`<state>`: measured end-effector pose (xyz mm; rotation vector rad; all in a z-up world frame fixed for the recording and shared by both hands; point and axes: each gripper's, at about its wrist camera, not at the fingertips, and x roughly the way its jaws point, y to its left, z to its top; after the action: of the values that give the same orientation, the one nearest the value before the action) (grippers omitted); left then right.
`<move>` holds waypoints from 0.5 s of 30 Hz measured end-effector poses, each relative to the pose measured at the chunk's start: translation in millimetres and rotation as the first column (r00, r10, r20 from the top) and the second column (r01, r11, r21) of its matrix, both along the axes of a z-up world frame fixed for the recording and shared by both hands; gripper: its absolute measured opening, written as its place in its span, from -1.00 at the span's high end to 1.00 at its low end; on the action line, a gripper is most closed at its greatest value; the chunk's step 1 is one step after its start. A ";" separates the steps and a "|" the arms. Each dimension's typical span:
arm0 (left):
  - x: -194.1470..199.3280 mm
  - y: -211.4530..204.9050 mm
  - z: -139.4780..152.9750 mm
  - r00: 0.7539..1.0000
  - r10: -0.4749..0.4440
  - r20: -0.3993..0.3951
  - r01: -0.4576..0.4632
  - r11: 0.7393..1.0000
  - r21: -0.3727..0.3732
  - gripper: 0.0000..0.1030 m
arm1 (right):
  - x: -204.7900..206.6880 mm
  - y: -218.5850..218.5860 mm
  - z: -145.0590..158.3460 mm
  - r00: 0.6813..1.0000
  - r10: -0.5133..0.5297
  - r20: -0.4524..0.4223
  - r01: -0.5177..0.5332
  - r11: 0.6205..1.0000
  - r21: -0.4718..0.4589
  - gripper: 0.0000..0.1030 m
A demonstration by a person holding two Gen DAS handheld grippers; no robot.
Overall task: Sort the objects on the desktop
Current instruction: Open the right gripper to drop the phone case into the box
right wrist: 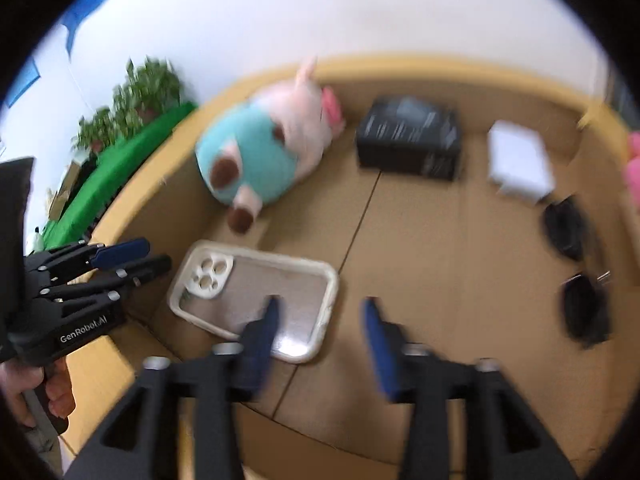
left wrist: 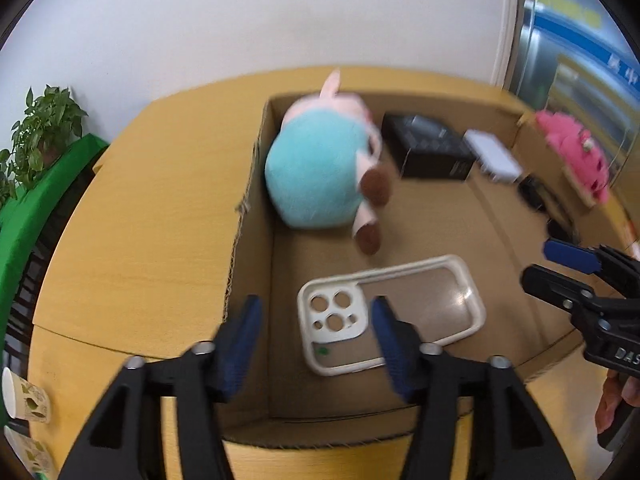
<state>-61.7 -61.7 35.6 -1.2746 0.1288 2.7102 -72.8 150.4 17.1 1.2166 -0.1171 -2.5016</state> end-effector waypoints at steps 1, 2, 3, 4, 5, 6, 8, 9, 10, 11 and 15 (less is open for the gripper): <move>10.5 0.2 9.5 0.998 0.002 -0.060 0.000 1.000 0.032 -0.66 | 16.1 11.1 14.0 0.997 -0.028 -0.079 0.028 1.000 -0.002 -0.52; 17.5 0.8 16.5 0.994 0.005 -0.110 0.002 0.998 0.060 -0.78 | 25.9 18.2 22.4 0.989 -0.059 -0.133 0.060 0.998 0.003 -0.59; 28.9 2.2 22.5 0.986 0.006 -0.169 0.011 0.995 0.099 -0.83 | 36.6 26.7 29.4 0.979 -0.092 -0.184 0.095 0.995 0.008 -0.60; 42.5 5.9 26.6 0.972 0.006 -0.234 0.029 0.989 0.147 -0.96 | 48.4 35.1 34.6 0.965 -0.122 -0.234 0.128 0.992 0.011 -0.61; 47.3 8.1 27.3 0.966 0.011 -0.257 0.034 0.985 0.167 -0.99 | 63.3 45.9 36.9 0.946 -0.155 -0.285 0.165 0.986 0.011 -0.62; 53.4 12.6 25.6 0.959 0.020 -0.283 0.036 0.981 0.191 -0.99 | 73.8 53.5 35.1 0.933 -0.180 -0.311 0.193 0.981 0.012 -0.64; 59.1 26.6 16.9 0.946 0.042 -0.321 0.023 0.980 0.196 -0.99 | 86.1 67.6 25.0 0.915 -0.216 -0.342 0.230 0.973 0.001 -0.64; 60.4 34.4 10.6 0.940 0.047 -0.338 0.017 0.983 0.184 -0.99 | 89.9 74.5 18.4 0.906 -0.237 -0.349 0.251 0.968 -0.007 -0.64; 61.0 43.9 1.6 0.937 0.041 -0.347 0.016 0.987 0.161 -0.99 | 90.6 78.8 14.8 0.902 -0.252 -0.350 0.266 0.964 -0.010 -0.64; 60.3 51.0 -5.0 0.937 0.038 -0.347 0.011 0.991 0.136 -0.99 | 87.8 85.0 8.5 0.897 -0.278 -0.344 0.293 0.956 -0.011 -0.64; 64.3 71.1 -26.3 0.925 0.062 -0.374 -0.041 0.997 0.062 -1.00 | 87.4 86.5 -3.4 0.877 -0.279 -0.391 0.317 0.948 0.032 -0.70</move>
<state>2.6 9.5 9.3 -0.7384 0.0625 2.9501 14.6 236.9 13.7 0.7616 -0.0914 -2.9983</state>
